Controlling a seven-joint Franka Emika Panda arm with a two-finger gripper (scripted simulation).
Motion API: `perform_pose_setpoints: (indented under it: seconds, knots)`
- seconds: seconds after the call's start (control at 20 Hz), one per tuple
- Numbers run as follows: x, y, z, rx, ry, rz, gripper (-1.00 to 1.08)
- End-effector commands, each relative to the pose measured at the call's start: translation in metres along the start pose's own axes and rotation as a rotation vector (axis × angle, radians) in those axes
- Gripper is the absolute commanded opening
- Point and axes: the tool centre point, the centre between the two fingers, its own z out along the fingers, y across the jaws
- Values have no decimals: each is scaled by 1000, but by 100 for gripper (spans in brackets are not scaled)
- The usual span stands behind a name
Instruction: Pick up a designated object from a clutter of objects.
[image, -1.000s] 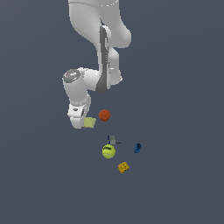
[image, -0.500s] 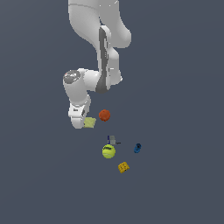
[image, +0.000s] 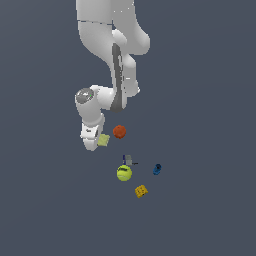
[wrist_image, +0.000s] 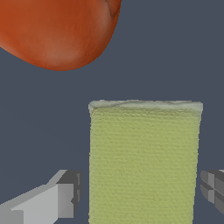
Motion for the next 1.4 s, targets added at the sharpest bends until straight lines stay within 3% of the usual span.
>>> perform_pose_setpoints:
  seconds: [0.0,0.25,0.3,0.95,1.35]
  knots:
    - [0,0,8,-1,0,-1,100]
    - [0,0,14,-1,0,-1,100]
    - [0,0,14,-1,0,-1,-100]
    - [1,1,11,-3,-1,-2,-100]
    - [17,-5,-9,-3,-1,-2,-100]
